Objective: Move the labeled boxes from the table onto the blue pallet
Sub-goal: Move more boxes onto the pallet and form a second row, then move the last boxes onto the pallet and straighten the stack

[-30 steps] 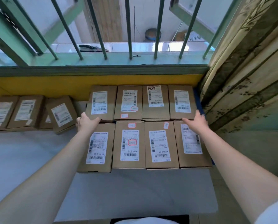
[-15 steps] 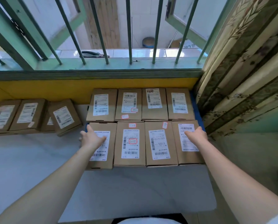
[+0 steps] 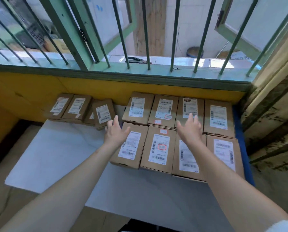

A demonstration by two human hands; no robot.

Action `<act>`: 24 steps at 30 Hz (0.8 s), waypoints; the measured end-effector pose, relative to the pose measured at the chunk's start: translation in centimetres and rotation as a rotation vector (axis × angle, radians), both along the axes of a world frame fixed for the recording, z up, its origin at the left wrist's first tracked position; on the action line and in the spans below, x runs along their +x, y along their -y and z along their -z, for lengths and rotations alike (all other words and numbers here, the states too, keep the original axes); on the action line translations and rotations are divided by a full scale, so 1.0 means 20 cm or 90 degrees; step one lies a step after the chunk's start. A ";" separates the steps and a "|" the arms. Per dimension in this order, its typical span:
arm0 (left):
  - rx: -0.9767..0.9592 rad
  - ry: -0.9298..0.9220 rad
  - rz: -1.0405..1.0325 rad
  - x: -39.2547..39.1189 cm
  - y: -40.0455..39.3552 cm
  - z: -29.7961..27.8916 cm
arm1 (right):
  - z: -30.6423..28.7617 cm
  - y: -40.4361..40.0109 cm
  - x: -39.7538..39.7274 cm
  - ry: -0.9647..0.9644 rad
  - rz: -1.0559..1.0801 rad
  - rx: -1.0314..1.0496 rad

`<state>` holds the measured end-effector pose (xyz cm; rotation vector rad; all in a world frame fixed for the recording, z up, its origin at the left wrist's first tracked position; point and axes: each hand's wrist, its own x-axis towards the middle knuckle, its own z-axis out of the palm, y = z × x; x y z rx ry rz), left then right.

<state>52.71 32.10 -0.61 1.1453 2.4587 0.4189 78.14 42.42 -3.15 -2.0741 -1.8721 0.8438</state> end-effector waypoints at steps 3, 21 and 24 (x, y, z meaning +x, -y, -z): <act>0.035 0.019 -0.005 -0.14 0.05 -0.08 | -0.08 0.03 -0.29 -0.080 -0.066 0.033; -0.028 0.262 -0.043 -1.40 0.06 0.43 | 0.31 0.07 -1.90 -0.061 -0.129 -0.092; -0.042 0.319 -0.049 -1.47 -0.03 0.63 | 0.49 -0.02 -1.97 0.011 -0.087 -0.133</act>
